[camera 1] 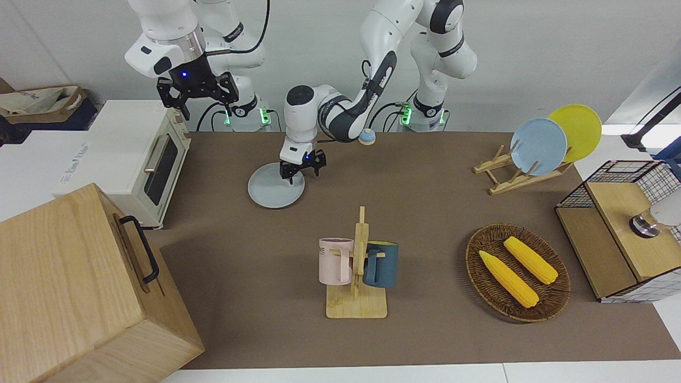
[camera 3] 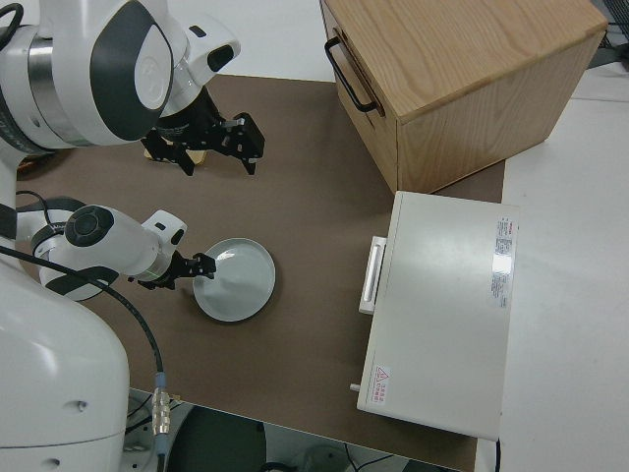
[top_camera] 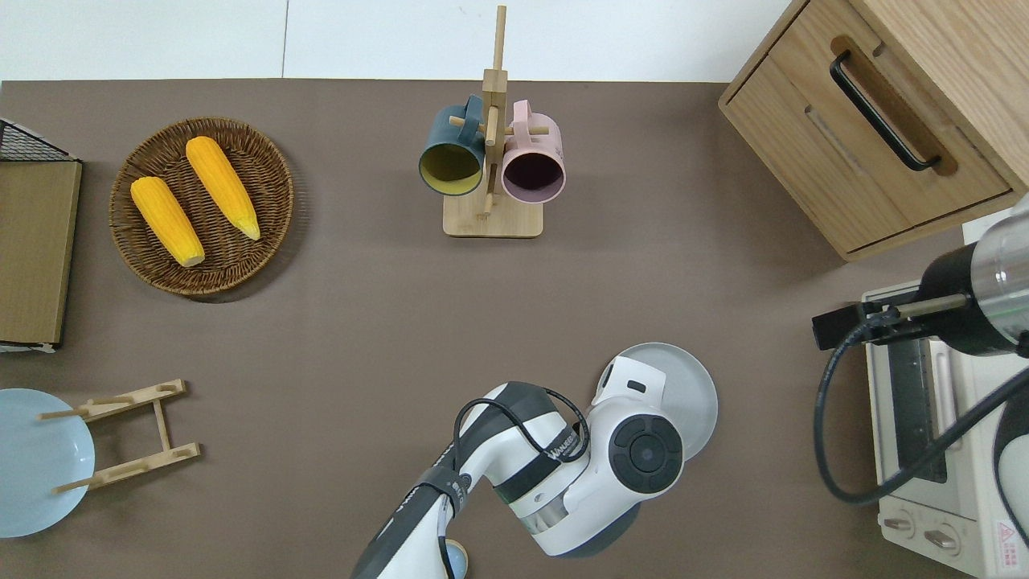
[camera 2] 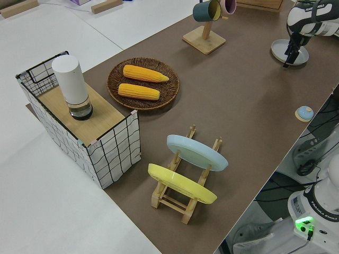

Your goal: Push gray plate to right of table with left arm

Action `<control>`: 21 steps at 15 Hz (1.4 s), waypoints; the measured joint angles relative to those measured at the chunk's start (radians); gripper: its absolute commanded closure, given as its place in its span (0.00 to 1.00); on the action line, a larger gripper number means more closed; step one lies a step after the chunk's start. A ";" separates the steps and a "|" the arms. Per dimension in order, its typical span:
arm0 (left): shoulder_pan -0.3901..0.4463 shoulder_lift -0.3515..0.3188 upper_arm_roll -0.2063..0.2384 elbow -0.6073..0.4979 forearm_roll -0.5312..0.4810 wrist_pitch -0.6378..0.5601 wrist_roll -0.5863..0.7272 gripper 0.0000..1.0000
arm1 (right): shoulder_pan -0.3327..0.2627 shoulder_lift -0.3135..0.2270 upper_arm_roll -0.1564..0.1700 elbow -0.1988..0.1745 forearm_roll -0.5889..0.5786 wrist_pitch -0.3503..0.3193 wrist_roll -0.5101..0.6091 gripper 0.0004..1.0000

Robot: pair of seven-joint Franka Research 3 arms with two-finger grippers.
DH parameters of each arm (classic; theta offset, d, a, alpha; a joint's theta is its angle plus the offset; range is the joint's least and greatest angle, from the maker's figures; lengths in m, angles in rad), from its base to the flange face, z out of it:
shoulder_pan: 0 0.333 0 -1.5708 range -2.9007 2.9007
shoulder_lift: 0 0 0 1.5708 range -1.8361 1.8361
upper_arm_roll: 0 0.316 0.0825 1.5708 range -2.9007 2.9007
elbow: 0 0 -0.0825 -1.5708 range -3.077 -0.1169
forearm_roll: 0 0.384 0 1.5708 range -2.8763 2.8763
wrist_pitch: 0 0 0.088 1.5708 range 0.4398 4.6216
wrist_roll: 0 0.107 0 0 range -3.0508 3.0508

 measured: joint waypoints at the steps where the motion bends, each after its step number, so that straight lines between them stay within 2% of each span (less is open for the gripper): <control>1: 0.001 -0.006 0.010 0.005 0.000 -0.021 0.017 0.01 | 0.000 0.000 0.000 0.000 0.000 0.000 0.000 0.02; 3: 0.025 -0.042 0.034 0.016 0.000 -0.097 0.091 0.00 | 0.000 0.000 0.000 0.000 0.000 0.000 0.000 0.02; 10: 0.151 -0.171 0.049 0.023 0.000 -0.320 0.331 0.00 | 0.000 0.000 0.000 0.000 0.000 0.000 0.000 0.02; 17: 0.372 -0.330 0.055 0.046 -0.056 -0.522 0.629 0.00 | 0.000 0.000 0.000 0.000 0.000 0.000 0.000 0.02; 21: 0.482 -0.401 0.057 0.046 -0.060 -0.554 0.753 0.00 | 0.000 0.000 0.000 0.000 0.000 0.000 0.000 0.02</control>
